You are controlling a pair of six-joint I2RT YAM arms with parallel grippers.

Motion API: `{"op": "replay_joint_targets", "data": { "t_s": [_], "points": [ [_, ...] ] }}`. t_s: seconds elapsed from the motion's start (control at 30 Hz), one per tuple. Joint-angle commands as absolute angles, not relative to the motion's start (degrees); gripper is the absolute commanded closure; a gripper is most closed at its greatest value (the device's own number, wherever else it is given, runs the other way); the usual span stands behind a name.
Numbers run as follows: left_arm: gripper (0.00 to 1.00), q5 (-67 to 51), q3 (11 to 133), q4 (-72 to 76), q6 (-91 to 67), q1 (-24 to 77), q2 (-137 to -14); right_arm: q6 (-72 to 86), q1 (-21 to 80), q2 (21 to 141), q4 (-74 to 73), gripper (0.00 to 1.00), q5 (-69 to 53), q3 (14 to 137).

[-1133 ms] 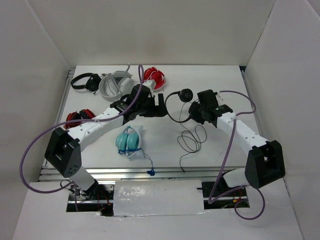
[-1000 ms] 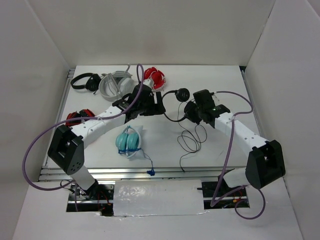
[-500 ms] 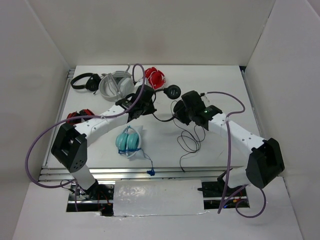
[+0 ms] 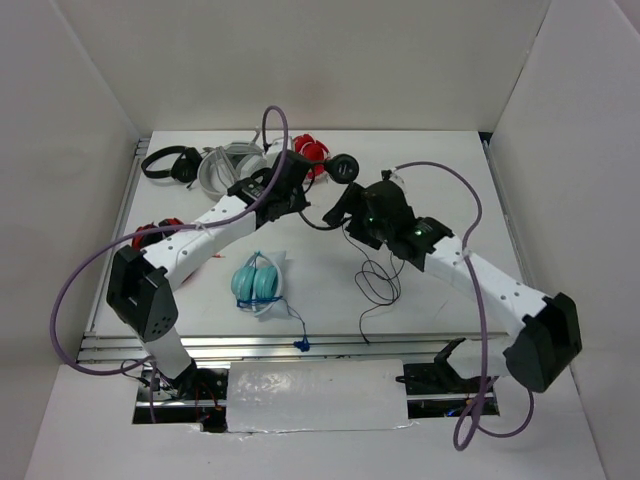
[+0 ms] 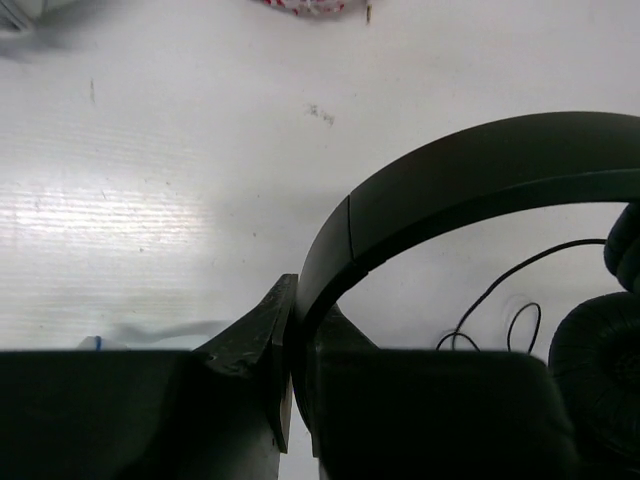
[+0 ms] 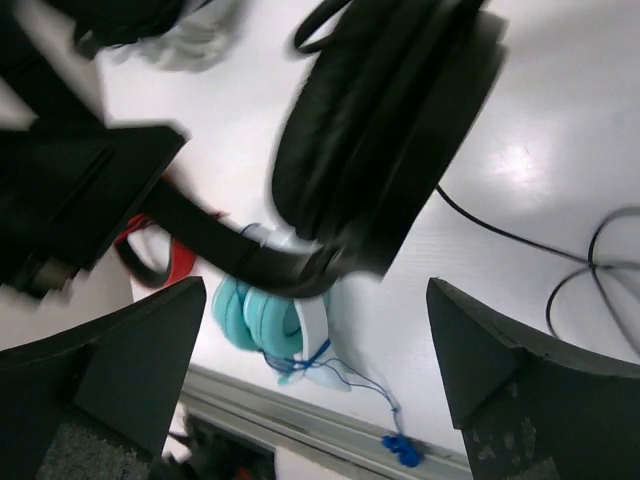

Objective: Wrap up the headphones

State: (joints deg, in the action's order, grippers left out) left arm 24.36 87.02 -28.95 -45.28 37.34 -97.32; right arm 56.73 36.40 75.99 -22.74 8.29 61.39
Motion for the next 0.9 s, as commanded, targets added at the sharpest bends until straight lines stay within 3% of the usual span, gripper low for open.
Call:
{"op": "replay_joint_targets", "data": {
  "t_s": [0.0, 0.2, 0.37, 0.6, 0.87],
  "points": [
    [1.00, 27.16, 91.75, -29.97, -42.46, 36.39, -96.94, 41.20, 36.56, 67.09, -16.18, 0.00, 5.47, 59.69],
    [1.00, 23.64, 97.98, -32.07, -38.77, 32.35, -96.94, 26.66, 34.72, 51.37, -14.32, 0.00, 5.27, 45.55],
    [1.00, 17.15, 104.58, -33.05, -35.25, 30.24, -96.33, 18.73, 33.31, 47.11, -11.53, 0.00, 6.94, 38.07],
    [1.00, 16.97, 114.59, -35.94, -32.43, 28.74, -94.49, 6.34, 32.61, 57.02, 5.17, 0.00, 7.91, 34.53],
    [1.00, 16.70, 121.90, -39.64, -31.73, 25.67, -93.43, 4.83, 27.95, 71.97, 2.81, 0.00, 12.06, 41.40]
  ]
}}
